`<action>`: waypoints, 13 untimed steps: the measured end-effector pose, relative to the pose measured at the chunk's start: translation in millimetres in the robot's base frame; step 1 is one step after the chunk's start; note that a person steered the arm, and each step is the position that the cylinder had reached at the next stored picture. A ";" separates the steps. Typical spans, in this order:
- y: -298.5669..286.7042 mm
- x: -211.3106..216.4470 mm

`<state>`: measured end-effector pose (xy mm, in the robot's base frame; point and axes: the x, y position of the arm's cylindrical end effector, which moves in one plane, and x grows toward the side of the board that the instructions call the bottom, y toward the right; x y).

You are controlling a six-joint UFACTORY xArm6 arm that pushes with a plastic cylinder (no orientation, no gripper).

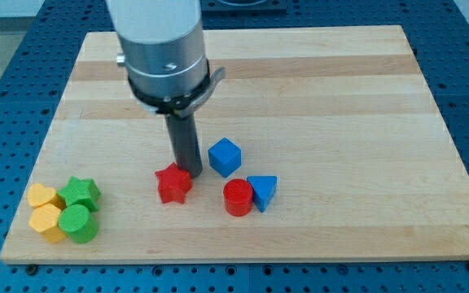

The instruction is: Move the blue cube towards center

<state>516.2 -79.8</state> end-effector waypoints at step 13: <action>-3.9 -95.8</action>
<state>420.4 -83.8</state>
